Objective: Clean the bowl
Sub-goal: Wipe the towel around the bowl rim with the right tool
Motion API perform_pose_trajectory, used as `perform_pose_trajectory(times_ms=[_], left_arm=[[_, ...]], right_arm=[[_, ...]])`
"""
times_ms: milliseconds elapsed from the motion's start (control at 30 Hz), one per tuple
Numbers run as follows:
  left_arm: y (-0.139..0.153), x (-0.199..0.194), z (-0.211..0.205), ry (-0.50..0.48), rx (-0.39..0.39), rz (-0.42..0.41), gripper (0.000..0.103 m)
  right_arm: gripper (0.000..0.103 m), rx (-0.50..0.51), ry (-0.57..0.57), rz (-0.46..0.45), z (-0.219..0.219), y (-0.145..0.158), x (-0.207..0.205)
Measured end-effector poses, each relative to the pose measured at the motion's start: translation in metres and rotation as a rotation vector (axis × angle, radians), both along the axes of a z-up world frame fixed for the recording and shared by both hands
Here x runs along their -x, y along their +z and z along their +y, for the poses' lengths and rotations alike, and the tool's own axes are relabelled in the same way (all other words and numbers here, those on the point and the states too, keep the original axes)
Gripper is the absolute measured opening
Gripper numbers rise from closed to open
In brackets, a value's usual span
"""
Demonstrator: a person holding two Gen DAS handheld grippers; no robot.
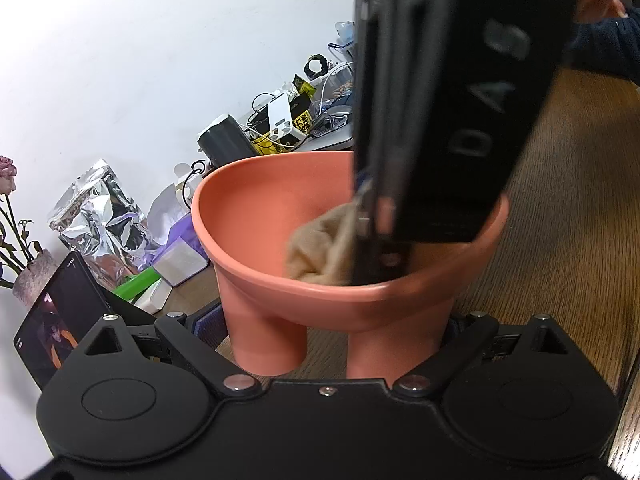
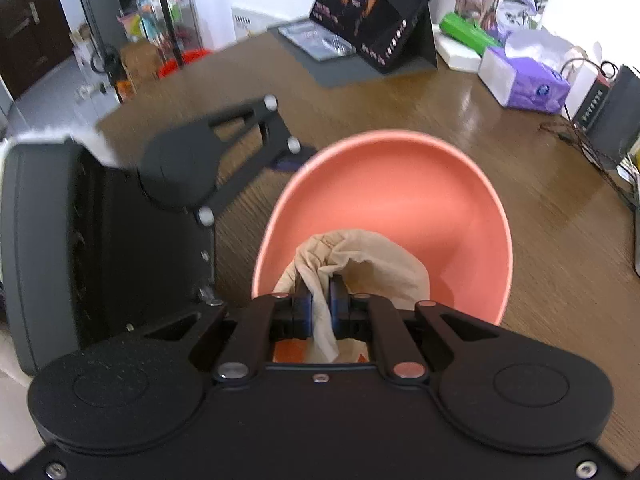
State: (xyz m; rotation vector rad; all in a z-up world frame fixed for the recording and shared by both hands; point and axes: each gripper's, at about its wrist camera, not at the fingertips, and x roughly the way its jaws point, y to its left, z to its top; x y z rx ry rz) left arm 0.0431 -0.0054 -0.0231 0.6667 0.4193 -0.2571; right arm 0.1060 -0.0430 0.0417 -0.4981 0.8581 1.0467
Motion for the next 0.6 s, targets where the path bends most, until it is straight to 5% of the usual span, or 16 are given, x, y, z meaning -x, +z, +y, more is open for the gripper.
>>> perform_pose_trajectory(times_ms=[600], left_arm=[[0.0,-0.002,0.0,0.006,-0.002,-0.004,0.095]], right_arm=[[0.009,-0.113,-0.045,-0.102,0.008,0.016,-0.017]])
